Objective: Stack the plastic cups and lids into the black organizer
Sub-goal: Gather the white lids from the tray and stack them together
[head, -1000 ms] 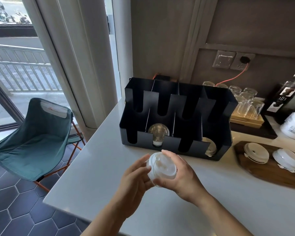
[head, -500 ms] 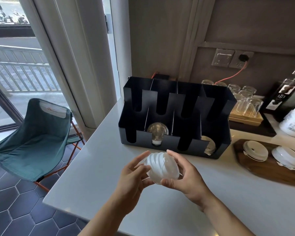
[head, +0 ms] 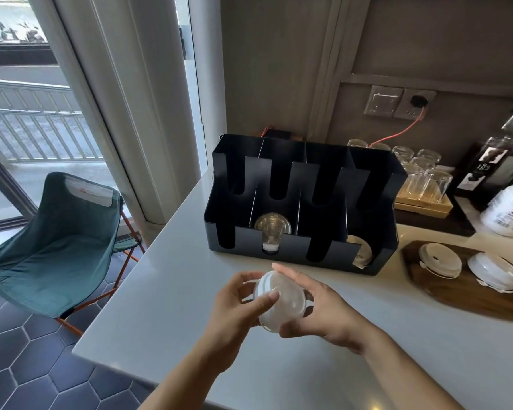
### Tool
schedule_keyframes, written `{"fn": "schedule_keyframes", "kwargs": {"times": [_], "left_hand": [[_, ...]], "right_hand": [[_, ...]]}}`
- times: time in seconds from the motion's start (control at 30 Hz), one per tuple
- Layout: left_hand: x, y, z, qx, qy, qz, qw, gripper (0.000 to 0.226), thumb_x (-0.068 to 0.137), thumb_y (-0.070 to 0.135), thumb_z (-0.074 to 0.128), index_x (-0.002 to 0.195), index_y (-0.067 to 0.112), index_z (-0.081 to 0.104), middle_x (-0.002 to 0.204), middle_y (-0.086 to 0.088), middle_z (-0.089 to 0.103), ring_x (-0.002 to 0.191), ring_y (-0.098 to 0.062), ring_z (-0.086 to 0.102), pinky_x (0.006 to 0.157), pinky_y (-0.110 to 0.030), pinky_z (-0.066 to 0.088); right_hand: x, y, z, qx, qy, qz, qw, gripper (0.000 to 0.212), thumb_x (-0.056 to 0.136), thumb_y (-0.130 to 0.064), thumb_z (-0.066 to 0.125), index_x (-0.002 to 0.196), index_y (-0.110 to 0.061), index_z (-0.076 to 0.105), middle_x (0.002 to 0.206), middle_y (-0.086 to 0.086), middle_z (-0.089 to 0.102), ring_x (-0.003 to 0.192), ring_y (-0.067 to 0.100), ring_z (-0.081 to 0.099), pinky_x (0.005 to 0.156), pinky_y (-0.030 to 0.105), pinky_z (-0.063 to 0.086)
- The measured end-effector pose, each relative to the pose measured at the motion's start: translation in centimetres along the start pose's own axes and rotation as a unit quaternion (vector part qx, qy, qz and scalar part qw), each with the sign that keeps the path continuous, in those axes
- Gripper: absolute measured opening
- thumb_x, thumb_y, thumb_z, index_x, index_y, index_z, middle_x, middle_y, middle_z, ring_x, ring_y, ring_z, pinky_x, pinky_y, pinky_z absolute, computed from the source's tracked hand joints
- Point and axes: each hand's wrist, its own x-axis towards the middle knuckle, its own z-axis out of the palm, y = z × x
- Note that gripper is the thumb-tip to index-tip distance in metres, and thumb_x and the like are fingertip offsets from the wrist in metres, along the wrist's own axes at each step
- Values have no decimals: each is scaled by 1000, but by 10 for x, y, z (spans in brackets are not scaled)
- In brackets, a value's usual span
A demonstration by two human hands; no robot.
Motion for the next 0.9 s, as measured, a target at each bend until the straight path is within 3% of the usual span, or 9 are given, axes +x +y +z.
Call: {"fn": "schedule_keyframes", "kwargs": {"times": [0.13,0.2,0.3,0.37,0.43,0.53,0.67,0.77,0.9], "left_hand": [[3,0,1,-10,18,7,1000,45,74,21,81,118,21,68,107,-14,77,95,-40,74,70,-44,60],[5,2,0,-30,28,4,999,42,80,14,77,121,17,67,106,-14,78,91,-37,75,69,-42,60],[7,2,-1,-57,40,-4,998,42,87,8,74,127,12,63,108,-14,78,96,-36,74,71,-41,60],[7,0,0,-76,39,-17,996,43,89,5,72,130,13,61,112,-14,77,100,-38,74,75,-44,61],[7,-1,3,-99,28,-29,994,42,90,1,69,130,13,62,116,-16,75,104,-39,73,79,-45,62],[4,0,6,-89,-39,-40,994,34,88,3,67,121,13,72,118,-23,73,105,-42,71,87,-47,61],[6,2,4,-54,-100,-96,989,43,82,27,69,121,8,72,118,-28,71,106,-47,69,102,-58,53],[12,2,11,-2,-140,-121,983,50,88,35,68,124,1,67,120,-32,69,110,-50,67,96,-61,55],[24,-6,36,30,-168,-124,978,39,86,19,71,119,-1,66,113,-29,71,103,-45,71,88,-58,60]], "right_hand": [[1,5,3,39,5,9,999,103,64,-11,91,138,-60,38,134,-15,57,115,7,61,95,32,55],[1,12,6,101,7,7,995,98,70,-22,90,145,-51,35,137,-16,57,123,6,58,99,34,52],[3,20,15,218,40,22,975,63,85,-43,74,141,-29,49,132,-2,63,119,22,63,96,43,54],[6,19,21,219,101,27,970,36,93,-39,64,126,-25,63,119,5,70,106,26,68,85,39,58],[9,20,25,211,152,31,965,23,95,-28,64,118,-25,67,109,4,74,100,27,70,77,37,59],[8,21,19,203,189,31,960,31,87,-17,69,118,-24,68,106,2,75,100,29,69,78,45,61],[-4,17,-2,174,180,42,967,37,84,-7,71,118,-23,68,107,3,75,103,27,68,90,48,56],[-17,14,-14,148,129,63,979,41,86,-4,71,124,-19,65,109,4,75,104,24,69,92,46,55],[-36,18,-21,98,186,70,975,44,88,-11,71,129,-24,61,113,-3,73,106,16,68,93,38,57]]}}
